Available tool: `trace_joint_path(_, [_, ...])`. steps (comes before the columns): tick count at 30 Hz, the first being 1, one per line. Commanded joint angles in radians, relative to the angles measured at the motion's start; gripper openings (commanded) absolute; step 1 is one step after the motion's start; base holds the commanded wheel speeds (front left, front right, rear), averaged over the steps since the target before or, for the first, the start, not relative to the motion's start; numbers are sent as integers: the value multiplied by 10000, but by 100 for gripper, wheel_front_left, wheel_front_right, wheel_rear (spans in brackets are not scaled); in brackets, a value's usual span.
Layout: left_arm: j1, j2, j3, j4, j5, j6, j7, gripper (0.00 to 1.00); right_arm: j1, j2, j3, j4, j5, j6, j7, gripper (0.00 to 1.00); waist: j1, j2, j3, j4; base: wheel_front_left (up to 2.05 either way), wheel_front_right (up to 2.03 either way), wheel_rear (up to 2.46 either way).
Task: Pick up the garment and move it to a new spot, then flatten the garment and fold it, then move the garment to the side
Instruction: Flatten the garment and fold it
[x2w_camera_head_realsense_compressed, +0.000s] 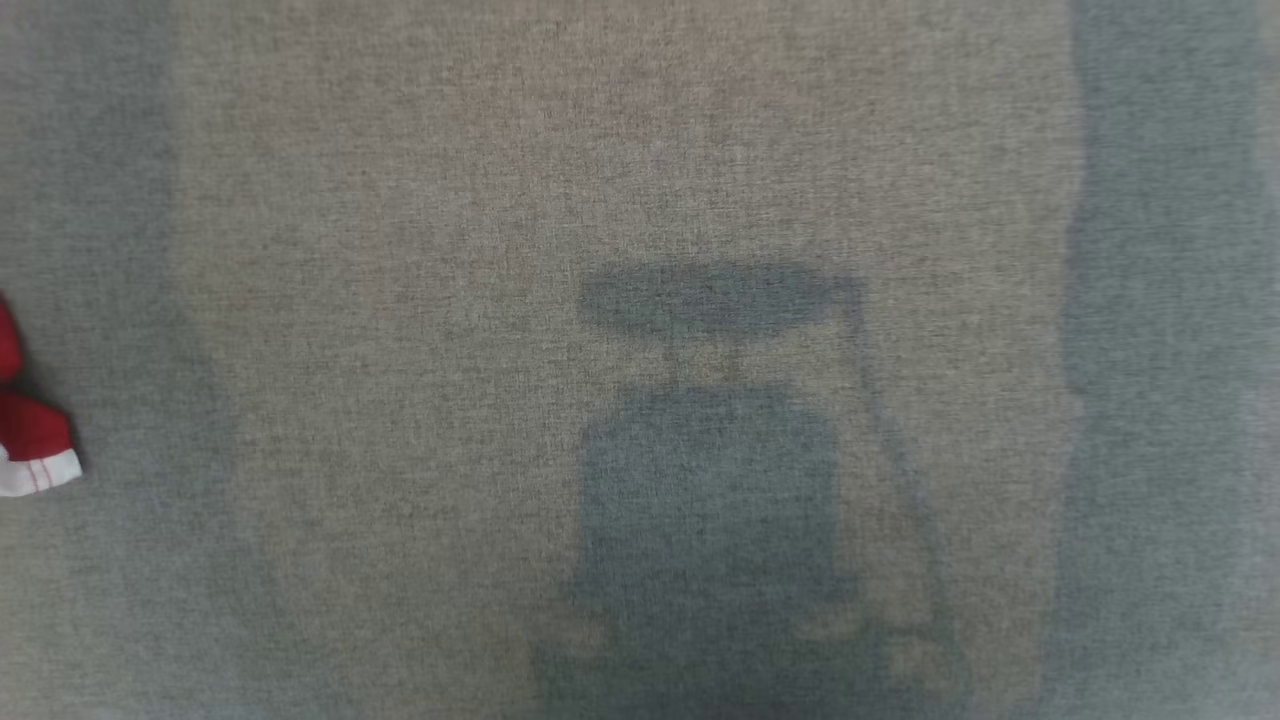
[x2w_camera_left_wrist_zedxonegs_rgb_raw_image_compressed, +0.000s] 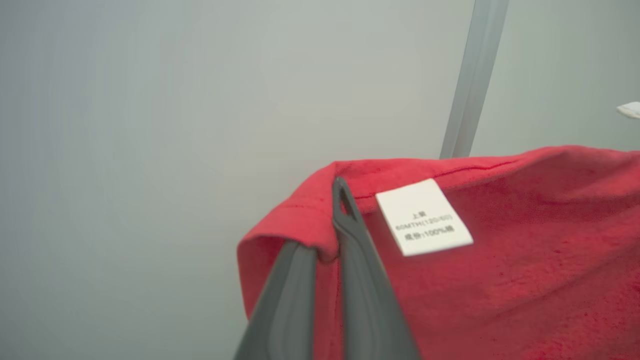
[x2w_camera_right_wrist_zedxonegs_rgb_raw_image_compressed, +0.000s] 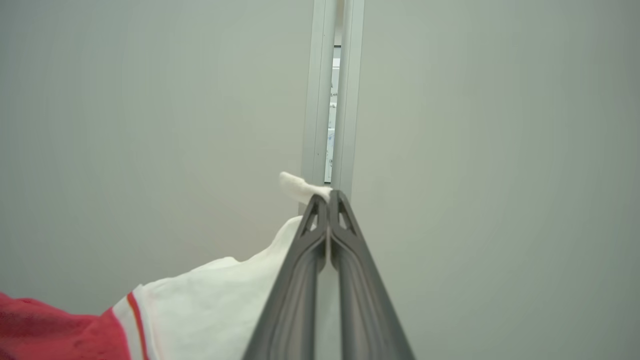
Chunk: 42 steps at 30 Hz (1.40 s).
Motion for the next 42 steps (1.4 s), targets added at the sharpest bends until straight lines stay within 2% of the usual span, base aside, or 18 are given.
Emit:
trace_joint_path(1, [-434,-111,54,384,213,-34,-626,0,-427,220,-238,239,-383,-10,-358,0,-3,67,820,252,0,0,0])
trace_joint_path(4, [-1122,-217,-69,1178,509,-195,-2141,0,-1207,647,-584,750,-907,-5,-955,0,-3,67,1008,299,0,0,0])
trace_joint_path(6, [-1195,-305,-314,1660,428,-301,-2797,0,-1257,793,-445,1215,-895,-7,-1048,0,-3,67,1058,241,0,0,0])
trace_joint_path(10, [-569,-124,-1450,2148,-83,-374,-3390,0,-504,634,198,1617,22,-8,-1253,0,-3,67,1121,113,0,0,0])
trace_joint_path(13, [312,410,-2537,2058,-795,-362,-3854,0,752,285,922,1209,1210,-7,-1420,0,-3,67,897,-73,0,0,0])
trace_joint_path(17, [1894,1172,-3723,1678,-1801,-365,-4222,0,3228,-700,1823,-197,2789,-5,-1511,0,-3,67,408,-288,0,0,0])
trace_joint_path(19, [2787,1666,-4184,1404,-2170,-366,-4471,0,4781,-1300,1934,-1154,3524,-11,-1525,0,-3,67,12,-382,0,0,0])
trace_joint_path(22, [4138,2294,-4624,876,-2726,-356,-4879,0,7169,-2112,1688,-2674,4287,-5,-1559,0,-3,67,-723,-503,0,0,0])
trace_joint_path(27, [7090,3097,-5259,-408,-3489,-330,-5133,0,11537,-2970,730,-4591,4906,-14,-1589,0,-3,67,-2498,-604,0,0,0])
trace_joint_path(31, [9546,3490,-5506,-1925,-3915,328,-5307,0,14666,-3172,-40,-5890,5062,-14,-1394,0,-3,67,-3530,-631,0,0,0])
trace_joint_path(35, [12040,3922,-5585,-3688,-4454,1351,-5479,0,17292,-3088,-554,-7058,4858,-14,-1125,0,-3,67,-4380,-735,0,0,0])
trace_joint_path(40, [14901,4118,-5259,-5868,-4919,2895,-5660,0,19982,-2675,-989,-8581,4781,-13,-795,0,-3,67,-4785,-905,0,0,0])
trace_joint_path(41, [14901,4118,-5259,-5868,-4919,2895,-5660,0,19982,-2675,-989,-8581,4781,-13,-795,0,-3,67,-4785,-905,0,0,0])
trace_joint_path(42, [15437,4103,-5188,-6278,-4931,3114,-5684,0,20474,-2589,-1059,-8845,4711,-13,-739,0,-3,67,-4793,-919,0,0,0])
